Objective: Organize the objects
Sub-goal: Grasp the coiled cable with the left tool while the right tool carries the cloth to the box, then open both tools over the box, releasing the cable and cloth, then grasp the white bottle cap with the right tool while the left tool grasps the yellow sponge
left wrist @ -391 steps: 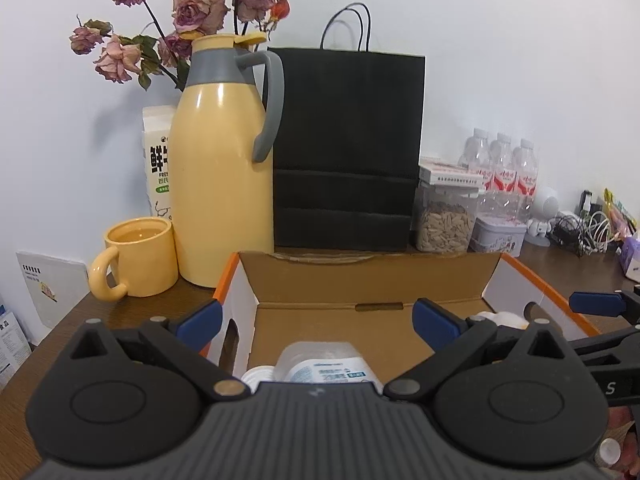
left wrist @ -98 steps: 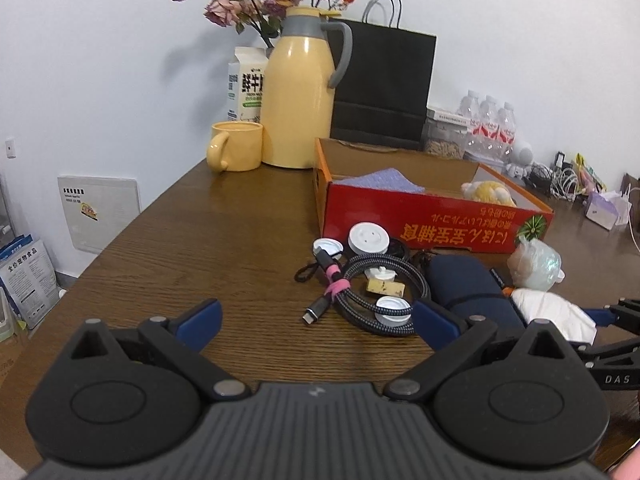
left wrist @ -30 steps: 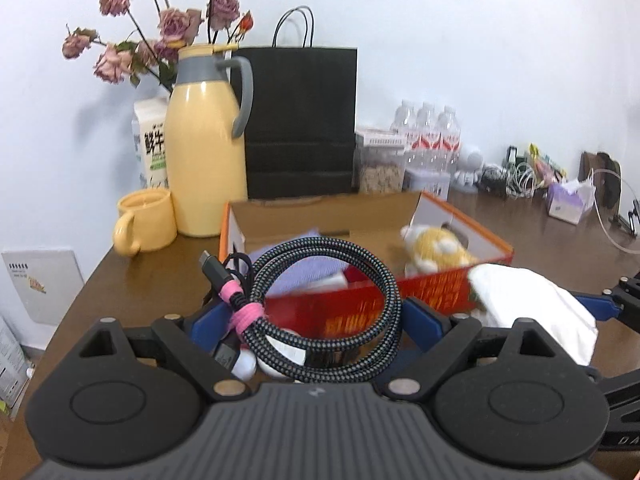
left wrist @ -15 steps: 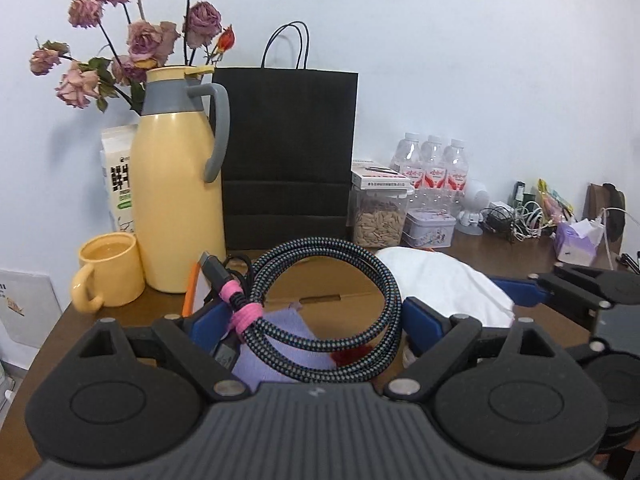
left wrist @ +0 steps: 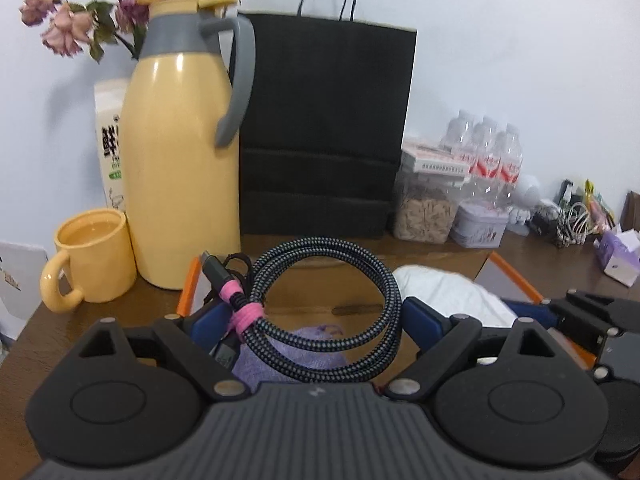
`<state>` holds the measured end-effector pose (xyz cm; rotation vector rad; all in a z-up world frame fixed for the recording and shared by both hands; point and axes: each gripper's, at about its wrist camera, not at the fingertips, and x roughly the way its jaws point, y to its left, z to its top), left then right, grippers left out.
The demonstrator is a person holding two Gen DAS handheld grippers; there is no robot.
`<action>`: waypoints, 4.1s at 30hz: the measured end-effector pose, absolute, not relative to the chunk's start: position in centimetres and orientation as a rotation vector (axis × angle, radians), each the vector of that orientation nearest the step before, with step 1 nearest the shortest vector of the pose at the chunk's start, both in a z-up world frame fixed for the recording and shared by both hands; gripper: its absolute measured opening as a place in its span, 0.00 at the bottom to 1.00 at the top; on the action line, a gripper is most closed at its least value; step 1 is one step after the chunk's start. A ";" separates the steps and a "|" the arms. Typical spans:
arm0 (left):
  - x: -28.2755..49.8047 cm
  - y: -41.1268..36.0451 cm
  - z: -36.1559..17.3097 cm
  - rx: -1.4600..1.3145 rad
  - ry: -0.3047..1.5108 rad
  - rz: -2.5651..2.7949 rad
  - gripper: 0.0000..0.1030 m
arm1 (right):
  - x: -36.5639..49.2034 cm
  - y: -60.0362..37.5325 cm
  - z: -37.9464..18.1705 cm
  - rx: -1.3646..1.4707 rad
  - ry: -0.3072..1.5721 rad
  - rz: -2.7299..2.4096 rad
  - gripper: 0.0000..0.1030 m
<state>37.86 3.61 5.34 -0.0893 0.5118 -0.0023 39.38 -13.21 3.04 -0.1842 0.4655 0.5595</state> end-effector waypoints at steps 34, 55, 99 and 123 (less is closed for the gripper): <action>31.9 3.9 8.2 -0.118 0.364 0.034 1.00 | 34.9 -17.9 6.6 -0.140 0.378 0.522 1.00; 21.1 8.1 4.6 -0.116 0.459 0.099 1.00 | 26.7 -28.4 1.2 -0.174 0.507 0.375 0.94; 20.1 4.7 -1.7 -0.101 0.645 -0.010 0.68 | 25.0 -26.2 -1.7 -0.176 0.502 0.402 0.26; 18.1 4.2 0.1 -0.101 0.500 0.005 0.30 | 24.4 -26.4 -0.8 -0.155 0.437 0.398 0.26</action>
